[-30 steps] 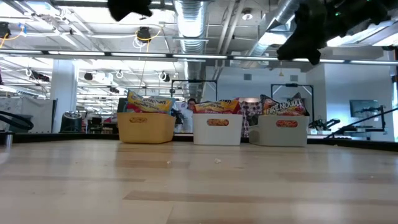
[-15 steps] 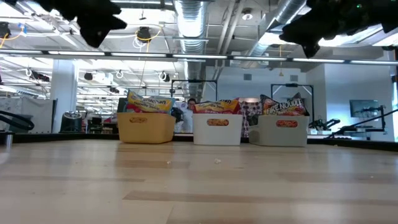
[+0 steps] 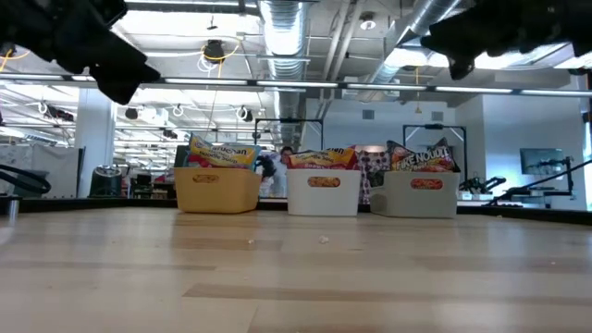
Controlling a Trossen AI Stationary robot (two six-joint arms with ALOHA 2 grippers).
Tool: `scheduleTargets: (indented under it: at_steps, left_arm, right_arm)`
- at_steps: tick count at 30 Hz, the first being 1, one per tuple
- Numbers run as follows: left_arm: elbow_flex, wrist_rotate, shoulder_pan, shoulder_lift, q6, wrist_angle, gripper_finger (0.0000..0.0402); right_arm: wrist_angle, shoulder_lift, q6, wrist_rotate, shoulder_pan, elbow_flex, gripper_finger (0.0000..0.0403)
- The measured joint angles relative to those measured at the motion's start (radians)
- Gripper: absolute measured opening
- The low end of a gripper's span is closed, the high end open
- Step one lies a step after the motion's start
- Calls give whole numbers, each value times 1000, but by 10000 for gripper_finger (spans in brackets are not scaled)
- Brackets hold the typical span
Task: Sort Maruchan noodles
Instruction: Return to Home Position
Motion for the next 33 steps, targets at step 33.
scheduleTargets:
  at_steps: [33]
  left_arm:
    - [-270,31,0,-435,234,46,134]
  right_arm:
    - [444,-20,-20,-92,10,-373,136]
